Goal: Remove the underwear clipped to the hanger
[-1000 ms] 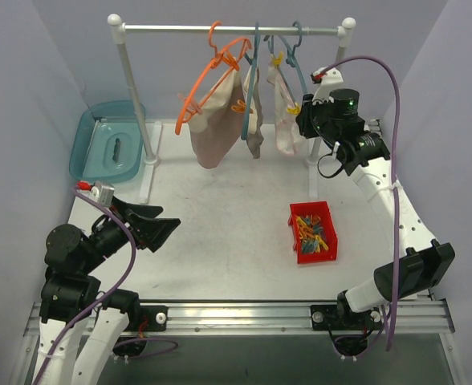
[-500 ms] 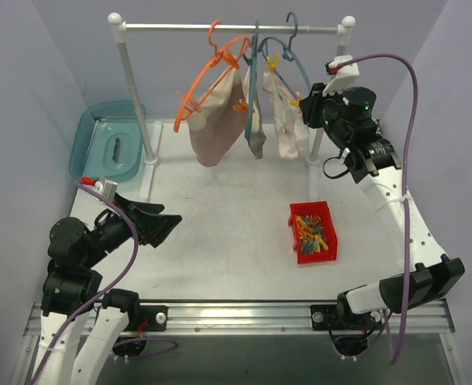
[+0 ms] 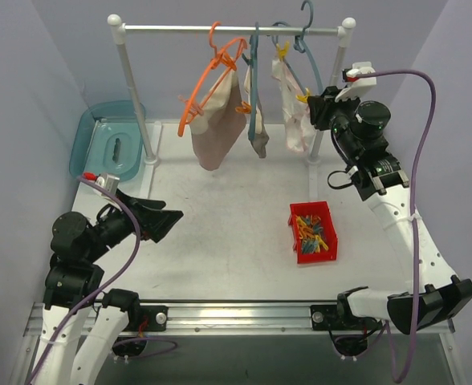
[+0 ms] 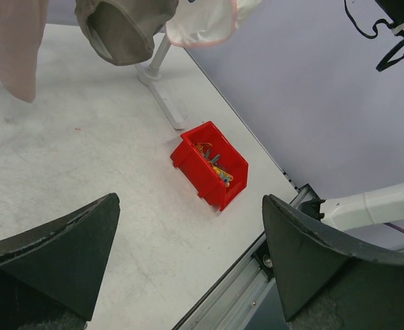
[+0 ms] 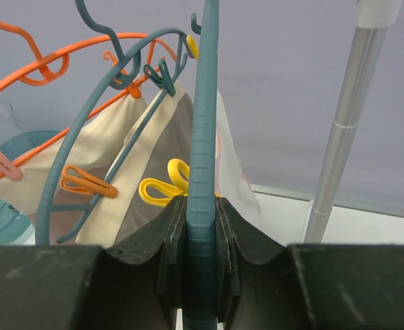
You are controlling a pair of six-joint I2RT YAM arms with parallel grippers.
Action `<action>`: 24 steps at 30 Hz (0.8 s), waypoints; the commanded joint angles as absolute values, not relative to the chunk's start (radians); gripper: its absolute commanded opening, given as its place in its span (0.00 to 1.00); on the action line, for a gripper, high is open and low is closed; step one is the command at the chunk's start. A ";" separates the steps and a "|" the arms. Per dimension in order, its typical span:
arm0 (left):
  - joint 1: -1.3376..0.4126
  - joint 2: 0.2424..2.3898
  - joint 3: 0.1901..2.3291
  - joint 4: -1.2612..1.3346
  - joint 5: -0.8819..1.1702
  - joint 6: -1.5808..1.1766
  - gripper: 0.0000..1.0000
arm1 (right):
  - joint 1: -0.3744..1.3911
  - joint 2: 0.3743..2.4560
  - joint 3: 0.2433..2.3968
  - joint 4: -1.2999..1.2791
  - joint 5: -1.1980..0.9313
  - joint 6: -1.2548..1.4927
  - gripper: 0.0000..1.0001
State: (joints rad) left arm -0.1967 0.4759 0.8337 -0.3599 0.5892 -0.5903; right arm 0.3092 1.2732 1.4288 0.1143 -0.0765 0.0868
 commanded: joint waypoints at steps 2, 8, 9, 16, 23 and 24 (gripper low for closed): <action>-0.196 0.485 0.848 -0.305 0.581 -0.588 0.94 | 0.314 1.200 1.413 0.250 -0.069 0.107 0.00; -0.196 0.502 0.848 -0.285 0.577 -0.588 0.94 | 0.322 1.071 1.286 0.193 -0.043 0.112 0.00; -0.196 0.511 0.847 -0.269 0.581 -0.588 0.94 | 0.324 1.046 1.255 0.183 -0.044 0.121 0.00; -0.199 0.606 0.879 -0.178 0.644 -0.614 0.94 | 0.337 0.826 1.057 0.094 -0.080 0.173 0.00; -0.306 0.738 0.951 -0.084 0.681 -0.664 0.94 | 0.341 0.609 0.950 -0.052 -0.055 0.216 0.00; -0.343 0.753 0.963 -0.086 0.670 -0.663 0.94 | 0.339 0.583 0.940 -0.064 -0.052 0.221 0.00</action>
